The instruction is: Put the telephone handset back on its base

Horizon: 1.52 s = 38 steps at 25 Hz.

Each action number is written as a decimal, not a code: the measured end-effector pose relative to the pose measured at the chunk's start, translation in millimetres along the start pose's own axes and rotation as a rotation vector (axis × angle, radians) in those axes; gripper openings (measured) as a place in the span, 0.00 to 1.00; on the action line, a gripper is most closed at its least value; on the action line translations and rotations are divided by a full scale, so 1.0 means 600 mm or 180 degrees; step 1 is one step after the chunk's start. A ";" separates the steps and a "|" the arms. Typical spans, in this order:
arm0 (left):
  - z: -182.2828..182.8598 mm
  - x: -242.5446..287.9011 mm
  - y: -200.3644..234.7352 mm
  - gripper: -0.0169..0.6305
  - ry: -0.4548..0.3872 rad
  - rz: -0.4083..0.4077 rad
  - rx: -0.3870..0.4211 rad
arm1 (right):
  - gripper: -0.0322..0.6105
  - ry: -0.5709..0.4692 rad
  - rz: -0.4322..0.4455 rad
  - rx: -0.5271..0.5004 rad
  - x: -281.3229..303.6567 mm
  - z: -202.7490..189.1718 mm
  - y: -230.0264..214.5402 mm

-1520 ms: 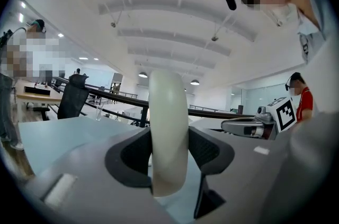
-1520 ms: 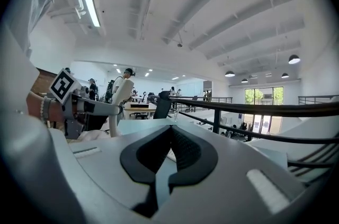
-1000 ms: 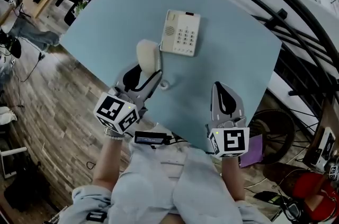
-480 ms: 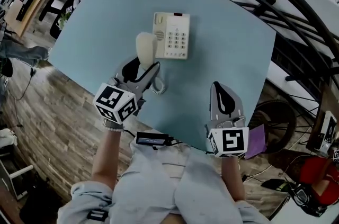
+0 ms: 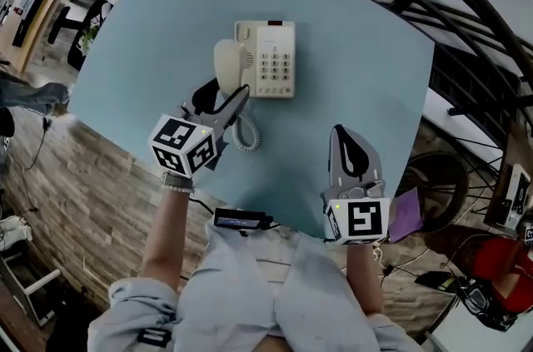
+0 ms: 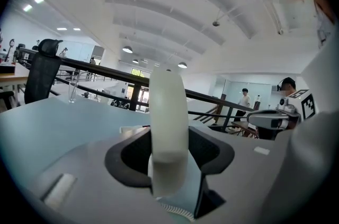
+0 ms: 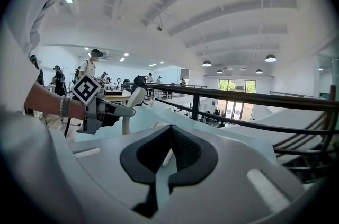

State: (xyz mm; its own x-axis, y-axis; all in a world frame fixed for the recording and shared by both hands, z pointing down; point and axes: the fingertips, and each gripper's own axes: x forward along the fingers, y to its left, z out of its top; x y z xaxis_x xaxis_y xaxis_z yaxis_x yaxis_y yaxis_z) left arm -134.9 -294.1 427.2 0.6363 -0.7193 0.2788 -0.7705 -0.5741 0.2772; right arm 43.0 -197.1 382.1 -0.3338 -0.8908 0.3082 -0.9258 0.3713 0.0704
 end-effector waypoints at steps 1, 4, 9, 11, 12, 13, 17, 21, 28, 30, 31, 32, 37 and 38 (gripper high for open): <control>-0.002 0.007 0.006 0.36 0.0017 -0.0004 -0.0010 | 0.05 0.0012 -0.0007 0.0003 0.004 -0.002 0.001; -0.008 0.023 0.021 0.36 0.0068 -0.0011 -0.0050 | 0.05 0.0027 -0.0034 0.0041 0.013 -0.008 0.003; -0.018 0.052 0.044 0.36 0.0142 -0.0030 -0.0168 | 0.05 0.0092 -0.0053 0.0038 0.027 -0.012 0.007; -0.020 0.065 0.051 0.36 0.0153 -0.0046 -0.0235 | 0.05 0.0104 -0.0059 0.0038 0.034 -0.013 0.007; -0.021 0.071 0.055 0.36 0.0160 -0.0050 -0.0254 | 0.05 0.0103 -0.0066 0.0041 0.036 -0.014 0.007; -0.022 0.077 0.059 0.36 0.0169 -0.0054 -0.0270 | 0.05 0.0103 -0.0076 0.0047 0.038 -0.016 0.007; -0.034 0.096 0.070 0.36 0.0240 -0.0084 -0.0359 | 0.05 0.0147 -0.0101 0.0048 0.040 -0.021 0.009; -0.048 0.111 0.080 0.36 0.0359 -0.0081 -0.0457 | 0.05 0.0162 -0.0128 0.0067 0.040 -0.028 0.008; -0.061 0.142 0.102 0.35 0.0584 0.0045 -0.0337 | 0.05 0.0235 -0.0132 0.0033 0.048 -0.031 0.012; -0.062 0.151 0.107 0.34 0.0606 0.0071 -0.0364 | 0.05 0.0242 -0.0139 0.0031 0.051 -0.031 0.013; -0.064 0.155 0.109 0.34 0.0618 0.0091 -0.0391 | 0.05 0.0246 -0.0143 0.0033 0.051 -0.031 0.013; -0.066 0.158 0.112 0.34 0.0634 0.0113 -0.0426 | 0.05 0.0250 -0.0148 0.0035 0.052 -0.031 0.013; -0.083 0.175 0.121 0.34 0.0726 0.0239 -0.0680 | 0.05 0.0277 -0.0183 0.0039 0.051 -0.037 0.008; -0.086 0.178 0.124 0.34 0.0741 0.0266 -0.0728 | 0.05 0.0278 -0.0190 0.0039 0.051 -0.037 0.007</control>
State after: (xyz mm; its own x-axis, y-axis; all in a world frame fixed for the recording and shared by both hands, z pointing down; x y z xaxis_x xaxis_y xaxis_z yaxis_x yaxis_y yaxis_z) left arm -122.1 -393.3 524.9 0.5834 -0.6365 0.5045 -0.8084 -0.3951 0.4364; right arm 32.5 -217.0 413.1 -0.2618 -0.8849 0.3853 -0.9459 0.3145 0.0798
